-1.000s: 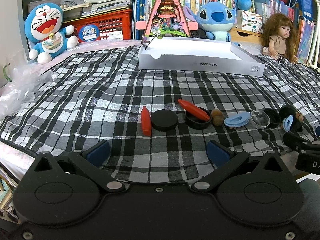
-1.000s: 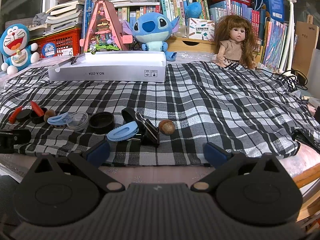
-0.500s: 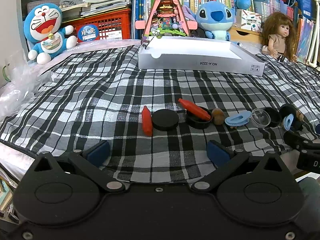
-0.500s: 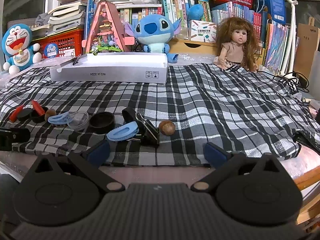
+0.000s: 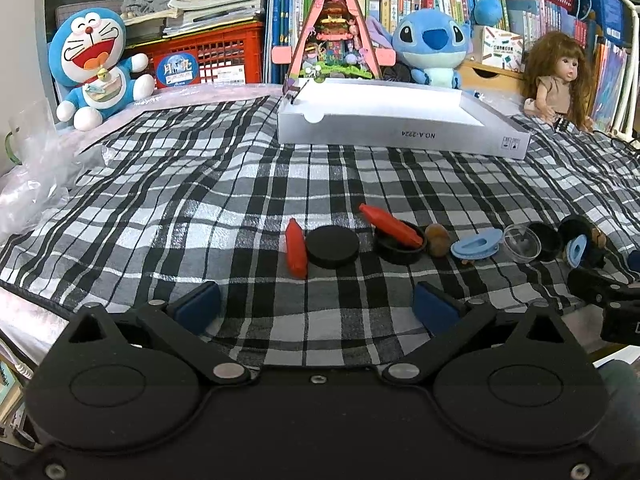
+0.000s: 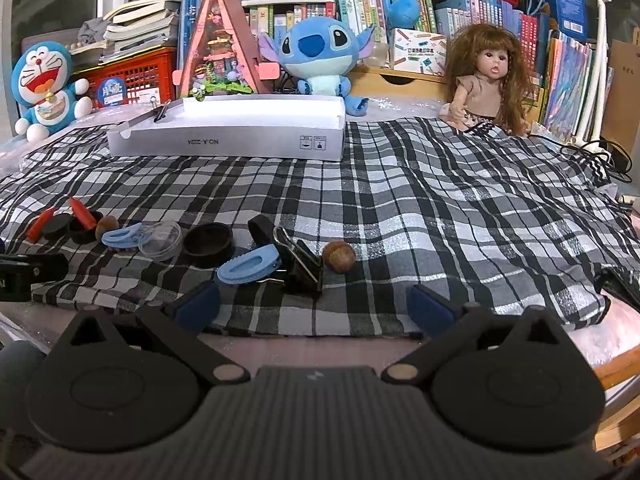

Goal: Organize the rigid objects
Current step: 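Grasp the red crayon with the left tool while the right tool grasps the black binder clip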

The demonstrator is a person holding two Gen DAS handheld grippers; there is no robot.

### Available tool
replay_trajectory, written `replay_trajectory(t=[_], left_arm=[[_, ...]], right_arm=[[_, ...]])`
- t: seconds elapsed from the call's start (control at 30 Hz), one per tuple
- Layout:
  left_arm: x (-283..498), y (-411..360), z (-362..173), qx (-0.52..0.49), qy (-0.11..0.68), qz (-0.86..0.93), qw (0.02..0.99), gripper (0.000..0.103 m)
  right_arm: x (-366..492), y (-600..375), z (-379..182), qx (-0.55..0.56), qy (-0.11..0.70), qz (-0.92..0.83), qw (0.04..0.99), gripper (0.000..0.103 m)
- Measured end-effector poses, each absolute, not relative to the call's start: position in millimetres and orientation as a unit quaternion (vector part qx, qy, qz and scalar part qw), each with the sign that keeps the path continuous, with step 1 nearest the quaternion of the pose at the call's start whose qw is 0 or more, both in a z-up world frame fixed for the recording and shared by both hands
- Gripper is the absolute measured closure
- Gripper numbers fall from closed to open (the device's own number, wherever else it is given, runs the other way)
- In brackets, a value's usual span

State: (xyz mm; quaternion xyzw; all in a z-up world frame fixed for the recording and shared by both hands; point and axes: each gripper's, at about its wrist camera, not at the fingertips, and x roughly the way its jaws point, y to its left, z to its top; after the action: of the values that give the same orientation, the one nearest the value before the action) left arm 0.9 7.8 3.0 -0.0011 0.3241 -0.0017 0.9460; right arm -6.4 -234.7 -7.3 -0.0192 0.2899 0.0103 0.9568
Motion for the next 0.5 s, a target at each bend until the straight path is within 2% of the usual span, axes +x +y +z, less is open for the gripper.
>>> replay_trajectory(t=[0.13, 0.27, 0.3, 0.37, 0.5], left_arm=[[-1.4, 14.8, 6.9, -0.006, 0.307, 0.005, 0.952, 0.014], [-1.6, 22.1, 11.9, -0.001, 0.288, 0.014, 0.957, 0.022], [-1.4, 23.6, 13.0, 0.003, 0.285, 0.015, 0.959, 0.029], [-0.9, 26.7, 14.9, 0.005, 0.281, 0.017, 0.959, 0.038], [1.9, 33.6, 15.1, -0.012, 0.285, 0.017, 0.958, 0.056]], right_arm=[[-10.2, -234.2, -3.8, -0.026, 0.275, 0.022, 0.961, 0.0], [-12.0, -239.3, 3.1, -0.014, 0.263, 0.026, 0.964, 0.006], [-12.4, -240.5, 4.4, -0.012, 0.261, 0.025, 0.965, 0.009], [-13.6, -241.3, 6.3, -0.014, 0.259, 0.025, 0.965, 0.016], [-15.0, -240.5, 6.2, -0.019, 0.263, 0.025, 0.964, 0.038]])
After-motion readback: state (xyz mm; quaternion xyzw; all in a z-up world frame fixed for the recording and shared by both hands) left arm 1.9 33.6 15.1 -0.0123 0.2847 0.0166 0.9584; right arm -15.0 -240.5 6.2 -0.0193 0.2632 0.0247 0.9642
